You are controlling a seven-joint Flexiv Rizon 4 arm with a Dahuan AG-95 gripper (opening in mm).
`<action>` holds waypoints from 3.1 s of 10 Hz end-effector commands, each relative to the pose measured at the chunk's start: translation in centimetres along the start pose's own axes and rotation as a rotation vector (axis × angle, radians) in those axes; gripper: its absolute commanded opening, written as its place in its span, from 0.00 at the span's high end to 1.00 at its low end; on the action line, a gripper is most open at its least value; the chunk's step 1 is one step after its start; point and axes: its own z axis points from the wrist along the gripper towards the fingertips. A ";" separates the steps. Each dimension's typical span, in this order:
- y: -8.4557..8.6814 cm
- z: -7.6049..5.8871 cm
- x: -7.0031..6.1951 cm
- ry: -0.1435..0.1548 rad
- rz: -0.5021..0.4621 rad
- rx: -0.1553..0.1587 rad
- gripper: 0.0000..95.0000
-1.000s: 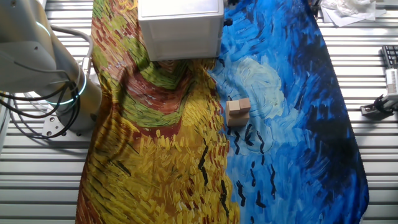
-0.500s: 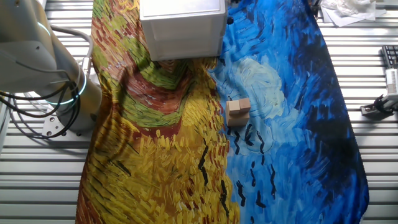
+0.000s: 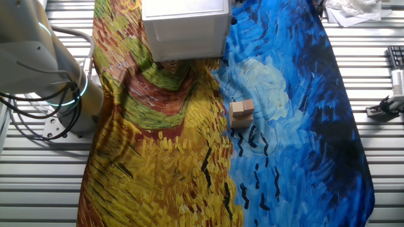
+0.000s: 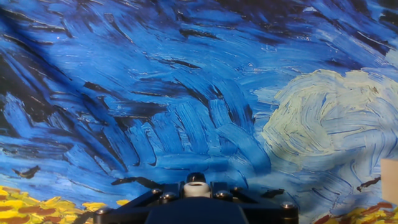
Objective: Take something out of a drawer
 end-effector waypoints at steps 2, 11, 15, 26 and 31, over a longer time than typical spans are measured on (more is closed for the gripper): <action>-0.1 0.1 -0.2 0.002 -0.001 -0.002 1.00; 0.1 1.3 -1.4 -0.003 0.000 0.002 1.00; -0.2 1.6 -1.4 0.000 0.004 -0.004 1.00; -0.6 -0.3 -1.8 0.046 0.013 -0.011 1.00; -0.9 -0.9 -2.0 0.049 0.013 -0.016 1.00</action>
